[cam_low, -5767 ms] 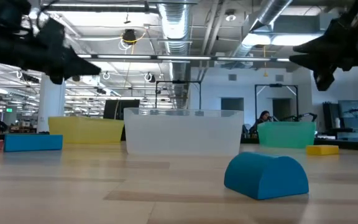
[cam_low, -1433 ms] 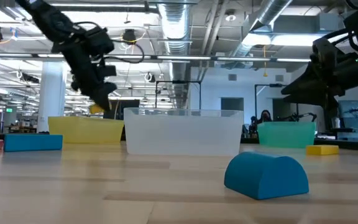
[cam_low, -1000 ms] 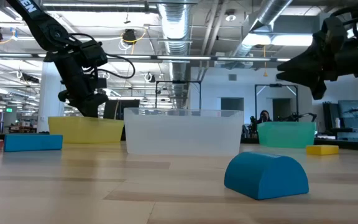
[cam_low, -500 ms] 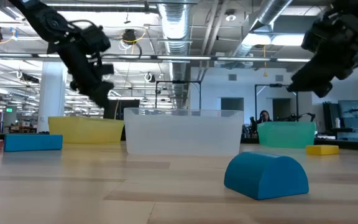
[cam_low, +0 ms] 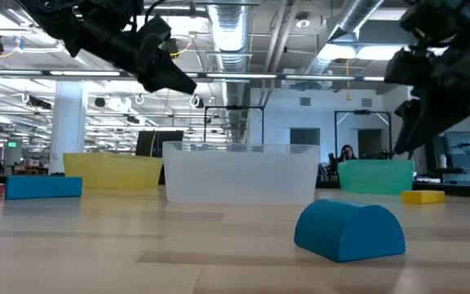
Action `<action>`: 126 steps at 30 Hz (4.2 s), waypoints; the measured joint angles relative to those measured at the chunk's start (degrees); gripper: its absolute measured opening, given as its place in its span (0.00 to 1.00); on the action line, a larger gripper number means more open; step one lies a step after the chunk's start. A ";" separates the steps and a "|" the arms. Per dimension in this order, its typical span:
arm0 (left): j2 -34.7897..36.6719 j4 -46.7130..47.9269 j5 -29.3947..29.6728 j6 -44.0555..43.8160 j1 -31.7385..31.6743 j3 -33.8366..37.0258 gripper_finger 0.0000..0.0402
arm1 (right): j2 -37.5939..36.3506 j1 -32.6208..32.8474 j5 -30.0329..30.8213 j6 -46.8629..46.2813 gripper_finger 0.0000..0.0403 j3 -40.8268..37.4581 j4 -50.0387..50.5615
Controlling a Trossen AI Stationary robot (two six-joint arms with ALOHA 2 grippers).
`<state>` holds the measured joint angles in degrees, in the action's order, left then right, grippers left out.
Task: Sort & place blocks by color
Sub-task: Put the top yellow block into the yellow bin, then put the yellow block into the yellow bin
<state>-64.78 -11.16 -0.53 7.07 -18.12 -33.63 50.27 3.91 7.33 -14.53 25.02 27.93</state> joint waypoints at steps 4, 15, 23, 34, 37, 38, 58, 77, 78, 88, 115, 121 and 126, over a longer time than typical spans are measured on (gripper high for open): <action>-0.12 0.07 4.45 0.37 4.59 -0.02 0.58 | 5.18 -1.58 -0.13 2.33 0.54 0.02 -0.43; -0.12 0.22 10.66 -0.09 9.19 -0.02 0.58 | 21.25 -2.36 -1.70 0.67 0.54 8.61 8.62; -0.12 3.72 11.63 0.17 9.17 -0.02 0.58 | 29.07 -0.40 -2.83 4.78 0.54 12.97 13.55; -0.17 5.49 11.91 -0.49 9.17 -0.02 0.58 | 37.56 0.50 -0.59 5.54 0.53 13.55 12.82; -0.17 5.65 11.91 -1.37 9.17 -0.02 0.58 | 36.49 0.64 -0.69 3.53 0.47 14.27 12.74; -0.17 5.66 11.93 -1.62 9.17 -0.02 0.58 | 35.87 0.84 -0.96 2.97 0.44 14.60 12.74; -17.72 -24.47 2.61 0.49 14.33 0.87 0.57 | 28.14 2.69 6.57 12.83 0.19 17.40 -39.78; -24.34 -29.75 1.50 4.69 17.88 -6.40 0.54 | 36.51 0.80 3.25 19.71 0.20 17.46 -67.78; -24.34 -29.67 2.24 4.28 17.91 -6.40 0.52 | 36.50 0.80 3.25 19.74 0.20 17.46 -67.93; -23.52 -26.34 5.22 1.19 17.50 -6.51 0.18 | 35.84 0.80 3.59 19.91 0.28 17.48 -65.87; -9.39 37.24 38.55 -19.96 -15.98 -6.34 0.26 | 13.92 14.81 18.23 -17.97 0.51 17.46 -3.80; -9.39 37.43 30.23 -20.24 -18.61 -6.36 0.32 | 11.74 17.16 16.72 -29.62 0.51 17.46 8.27; -9.39 37.40 29.89 -20.00 -18.79 -6.36 0.36 | 13.52 19.18 14.97 -36.23 0.50 17.45 15.15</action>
<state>-74.17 26.24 29.36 -12.93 -36.91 -39.99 63.79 23.09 22.30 -50.76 42.46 43.09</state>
